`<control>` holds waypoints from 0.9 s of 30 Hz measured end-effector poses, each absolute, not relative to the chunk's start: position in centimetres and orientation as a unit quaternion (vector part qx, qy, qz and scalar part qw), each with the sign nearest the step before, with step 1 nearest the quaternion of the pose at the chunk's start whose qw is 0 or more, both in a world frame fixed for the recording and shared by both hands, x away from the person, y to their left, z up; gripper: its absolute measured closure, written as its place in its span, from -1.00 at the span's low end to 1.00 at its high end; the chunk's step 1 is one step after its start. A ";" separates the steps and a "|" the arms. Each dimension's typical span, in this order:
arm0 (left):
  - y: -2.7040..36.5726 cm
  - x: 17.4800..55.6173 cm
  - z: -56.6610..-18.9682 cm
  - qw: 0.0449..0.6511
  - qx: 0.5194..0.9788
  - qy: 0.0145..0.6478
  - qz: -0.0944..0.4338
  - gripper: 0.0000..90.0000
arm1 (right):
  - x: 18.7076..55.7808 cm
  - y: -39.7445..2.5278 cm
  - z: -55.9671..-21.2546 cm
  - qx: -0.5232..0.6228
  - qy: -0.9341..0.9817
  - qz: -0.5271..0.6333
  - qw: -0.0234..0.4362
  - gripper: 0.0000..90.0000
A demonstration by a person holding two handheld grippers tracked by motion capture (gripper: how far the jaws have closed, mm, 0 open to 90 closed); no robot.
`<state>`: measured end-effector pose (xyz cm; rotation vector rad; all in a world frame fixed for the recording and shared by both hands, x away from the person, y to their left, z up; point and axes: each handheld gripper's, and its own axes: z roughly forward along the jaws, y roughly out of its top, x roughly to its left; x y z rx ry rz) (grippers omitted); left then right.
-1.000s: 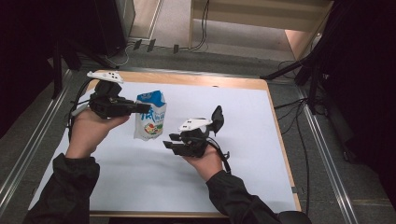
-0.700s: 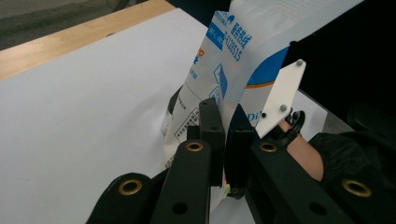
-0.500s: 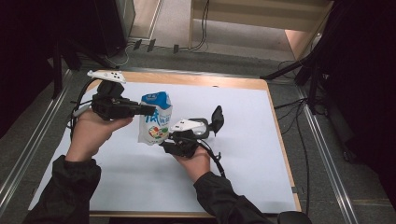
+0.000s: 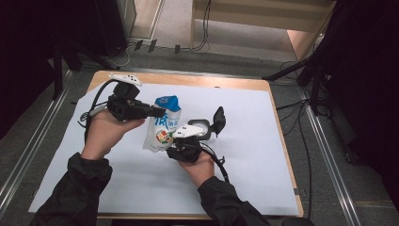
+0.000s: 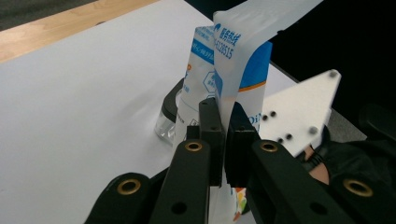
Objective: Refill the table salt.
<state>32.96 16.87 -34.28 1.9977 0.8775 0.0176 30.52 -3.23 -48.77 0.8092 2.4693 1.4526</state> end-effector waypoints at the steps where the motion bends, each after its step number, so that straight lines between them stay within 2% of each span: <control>1: 16.7 33.1 -34.4 0.461 0.812 0.357 0.004 0.99 | 30.4 -3.3 -48.8 0.268 0.828 0.485 0.083 0.51; 6: 16.0 33.9 -35.1 0.456 0.817 0.354 -0.007 0.98 | 30.0 -3.6 -49.3 0.273 0.831 0.479 0.079 0.47; 13: 15.5 34.6 -35.5 0.458 0.815 0.353 -0.013 0.98 | 29.8 -3.8 -49.4 0.274 0.828 0.483 0.077 0.31; 16: 15.3 34.7 -35.5 0.460 0.816 0.350 -0.013 0.96 | 29.5 -3.7 -49.3 0.261 0.830 0.487 0.079 0.33; 20: 14.8 34.7 -35.8 0.458 0.819 0.345 -0.014 0.94 | 28.9 -3.4 -49.2 0.238 0.836 0.487 0.087 0.46; 27: 14.3 34.9 -36.4 0.464 0.821 0.332 -0.027 0.91 | 28.6 -3.0 -49.5 0.234 0.841 0.477 0.102 0.47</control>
